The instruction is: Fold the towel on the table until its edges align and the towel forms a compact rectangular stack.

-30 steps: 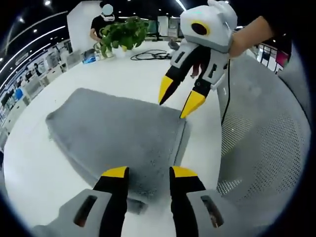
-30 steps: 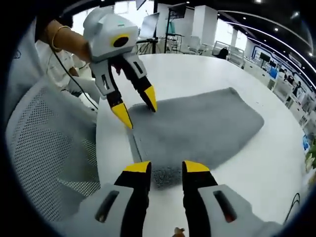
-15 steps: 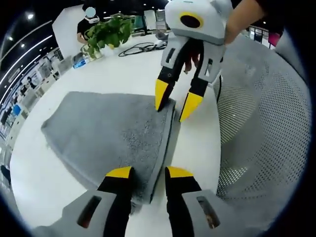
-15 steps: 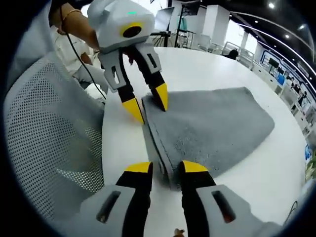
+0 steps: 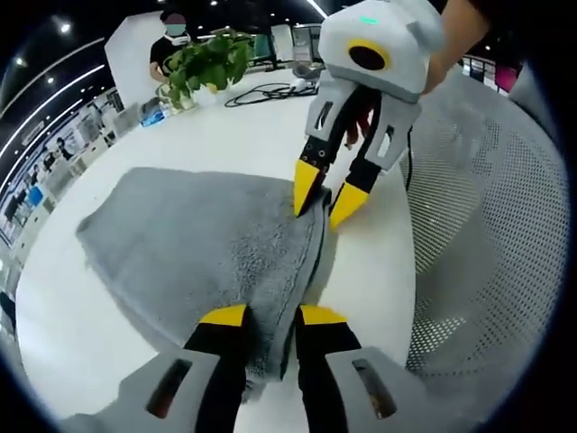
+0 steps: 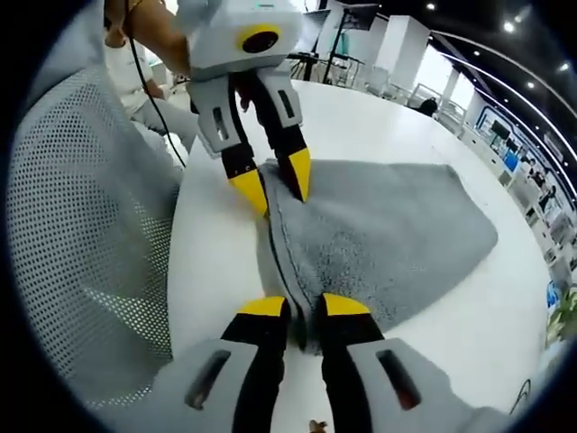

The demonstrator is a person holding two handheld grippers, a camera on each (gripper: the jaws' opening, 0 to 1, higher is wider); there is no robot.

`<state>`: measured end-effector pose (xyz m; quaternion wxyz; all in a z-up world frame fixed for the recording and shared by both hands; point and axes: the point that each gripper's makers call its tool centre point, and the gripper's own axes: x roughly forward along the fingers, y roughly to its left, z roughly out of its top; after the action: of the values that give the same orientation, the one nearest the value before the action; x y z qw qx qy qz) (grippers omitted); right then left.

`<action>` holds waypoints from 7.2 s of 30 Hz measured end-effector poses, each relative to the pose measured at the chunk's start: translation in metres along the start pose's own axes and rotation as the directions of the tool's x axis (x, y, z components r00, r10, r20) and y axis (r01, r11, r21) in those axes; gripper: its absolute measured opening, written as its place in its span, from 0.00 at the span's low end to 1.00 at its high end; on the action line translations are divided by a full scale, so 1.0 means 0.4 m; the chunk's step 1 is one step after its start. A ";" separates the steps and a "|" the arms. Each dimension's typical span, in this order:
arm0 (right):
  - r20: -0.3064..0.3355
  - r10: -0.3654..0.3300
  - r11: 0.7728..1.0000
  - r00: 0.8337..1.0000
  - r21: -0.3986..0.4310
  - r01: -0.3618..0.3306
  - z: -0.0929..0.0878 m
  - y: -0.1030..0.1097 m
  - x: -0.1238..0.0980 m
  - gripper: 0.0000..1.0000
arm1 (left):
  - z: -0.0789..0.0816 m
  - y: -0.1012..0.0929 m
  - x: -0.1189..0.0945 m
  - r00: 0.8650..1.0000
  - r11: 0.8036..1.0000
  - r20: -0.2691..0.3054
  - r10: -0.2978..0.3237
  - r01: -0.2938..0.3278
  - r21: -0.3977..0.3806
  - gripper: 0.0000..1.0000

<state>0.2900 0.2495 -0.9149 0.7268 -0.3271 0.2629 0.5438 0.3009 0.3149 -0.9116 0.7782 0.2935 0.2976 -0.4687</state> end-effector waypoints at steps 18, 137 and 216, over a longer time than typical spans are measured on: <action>-0.020 0.032 0.973 0.999 0.230 -0.026 0.009 -0.018 0.002 0.04 | 0.012 0.016 -0.004 0.999 0.997 0.002 -0.044 0.044 -0.059 0.06; -0.028 -0.076 0.991 0.997 0.112 0.078 0.043 -0.021 -0.062 0.01 | 0.060 0.012 -0.041 0.999 0.993 0.003 -0.038 0.037 0.110 0.05; -0.078 0.010 0.977 0.997 0.211 0.006 -0.011 0.001 -0.028 0.02 | 0.028 -0.025 0.003 0.996 0.974 -0.077 -0.049 0.065 0.218 0.04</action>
<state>0.2865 0.2393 -0.9094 0.7459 -0.2690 0.3479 0.5002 0.2942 0.3022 -0.9070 0.7159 0.3858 0.2796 -0.5104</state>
